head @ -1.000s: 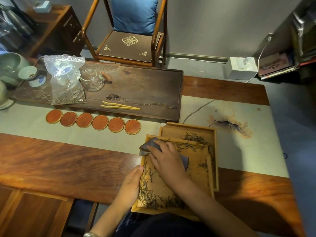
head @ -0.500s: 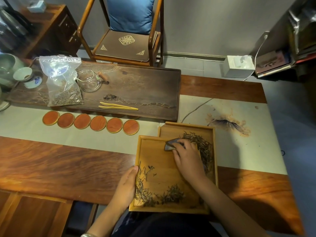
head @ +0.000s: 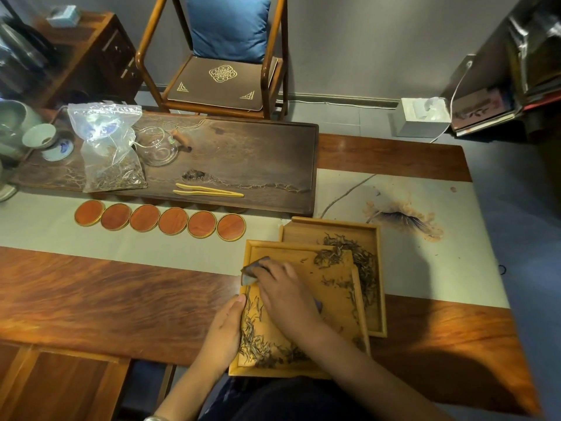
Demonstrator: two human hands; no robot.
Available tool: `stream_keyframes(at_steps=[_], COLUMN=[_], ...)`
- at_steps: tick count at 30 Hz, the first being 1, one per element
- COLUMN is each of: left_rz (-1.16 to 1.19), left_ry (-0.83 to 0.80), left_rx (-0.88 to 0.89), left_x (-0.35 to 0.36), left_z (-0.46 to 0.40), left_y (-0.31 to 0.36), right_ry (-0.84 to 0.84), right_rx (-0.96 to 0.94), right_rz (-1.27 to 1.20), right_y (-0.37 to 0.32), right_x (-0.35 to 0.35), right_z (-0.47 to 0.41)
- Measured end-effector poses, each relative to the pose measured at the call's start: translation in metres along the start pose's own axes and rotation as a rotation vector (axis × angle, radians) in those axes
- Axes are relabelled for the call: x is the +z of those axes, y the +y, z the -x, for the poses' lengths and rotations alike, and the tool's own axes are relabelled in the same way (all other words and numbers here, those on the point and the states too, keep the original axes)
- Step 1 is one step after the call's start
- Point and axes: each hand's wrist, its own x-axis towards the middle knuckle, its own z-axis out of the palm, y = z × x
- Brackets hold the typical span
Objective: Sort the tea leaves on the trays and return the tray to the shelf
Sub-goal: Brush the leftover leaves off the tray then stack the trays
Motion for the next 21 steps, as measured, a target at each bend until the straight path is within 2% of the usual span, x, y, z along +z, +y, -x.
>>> stream_keyframes(at_steps=[11,16,18,21], left_rz=[-0.033,-0.023,-0.019,0.002], left_ry=[-0.013,-0.014,-0.016,-0.021], left_rx=[-0.026,-0.033,-0.038,-0.049], left_x=[-0.009,-0.008,-0.008,-0.009], left_z=[0.003,0.003,0.001,0.000], left_y=[-0.005,-0.002,-0.001,0.000], right_ry=[0.080,0.096,0.116,0.143], right_rx=[0.264,0.365,0.367,0.264], right_rz=[0.053,-0.009,-0.046,-0.098], right_y=[0.063,0.075,0.073,0.056], right_x=[-0.015,-0.021,-0.025,-0.029], right_z=[0.013,0.014,0.014,0.013])
